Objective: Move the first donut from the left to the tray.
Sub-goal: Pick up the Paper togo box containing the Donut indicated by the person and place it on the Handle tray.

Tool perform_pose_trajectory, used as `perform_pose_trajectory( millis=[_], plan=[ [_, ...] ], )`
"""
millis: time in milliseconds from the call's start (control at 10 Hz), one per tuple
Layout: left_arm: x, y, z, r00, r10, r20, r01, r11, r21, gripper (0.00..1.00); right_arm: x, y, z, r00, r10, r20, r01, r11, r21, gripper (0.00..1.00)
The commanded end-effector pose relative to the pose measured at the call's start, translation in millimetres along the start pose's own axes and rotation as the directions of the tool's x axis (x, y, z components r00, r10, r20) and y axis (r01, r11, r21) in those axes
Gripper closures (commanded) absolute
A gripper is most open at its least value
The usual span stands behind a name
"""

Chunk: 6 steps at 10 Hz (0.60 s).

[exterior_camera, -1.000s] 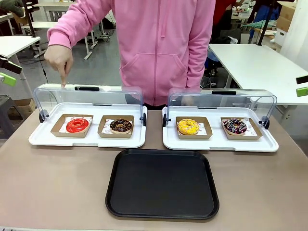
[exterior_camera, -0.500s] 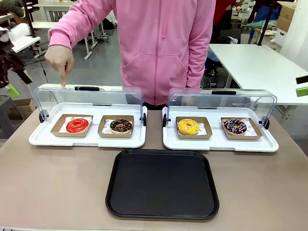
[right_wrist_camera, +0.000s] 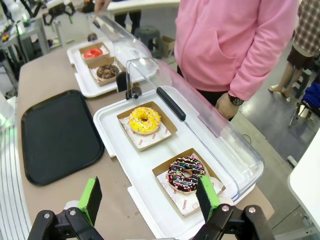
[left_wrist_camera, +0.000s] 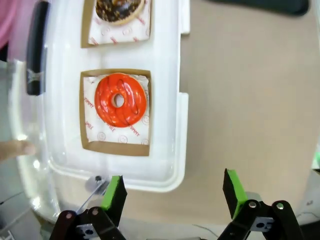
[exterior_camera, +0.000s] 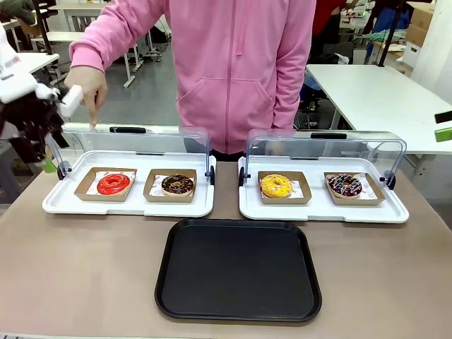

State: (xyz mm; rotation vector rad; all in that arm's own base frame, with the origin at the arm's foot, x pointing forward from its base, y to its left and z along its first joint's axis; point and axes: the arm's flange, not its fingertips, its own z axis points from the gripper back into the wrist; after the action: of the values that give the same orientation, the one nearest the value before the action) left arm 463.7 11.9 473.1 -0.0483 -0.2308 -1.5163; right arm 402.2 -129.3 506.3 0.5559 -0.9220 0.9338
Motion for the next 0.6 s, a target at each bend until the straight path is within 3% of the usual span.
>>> perform_pose_trajectory(
  millis=[0, 200, 300, 500],
  plan=[
    [-4, 6, -26, 0.999, 0.024, 0.032, -0.024, 1.000, 0.011, 0.00, 0, -3, -2, 0.999, 0.025, 0.036, -0.025, 1.000, -0.002, 0.00],
    [-5, 17, -44, 0.997, -0.010, 0.081, 0.012, 1.000, -0.016, 0.00, 0, -3, -2, 0.999, 0.025, 0.036, -0.025, 1.000, -0.002, 0.00],
    [-7, 16, -26, 0.998, 0.018, 0.068, -0.015, 0.999, -0.049, 0.00, 0, -3, -2, 0.999, 0.025, 0.036, -0.025, 1.000, -0.002, 0.00],
    [-3, 10, -46, 1.000, 0.017, 0.023, -0.017, 1.000, -0.004, 0.00, 0, -3, -2, 0.999, 0.025, 0.036, -0.025, 1.000, -0.002, 0.00]
  ],
)
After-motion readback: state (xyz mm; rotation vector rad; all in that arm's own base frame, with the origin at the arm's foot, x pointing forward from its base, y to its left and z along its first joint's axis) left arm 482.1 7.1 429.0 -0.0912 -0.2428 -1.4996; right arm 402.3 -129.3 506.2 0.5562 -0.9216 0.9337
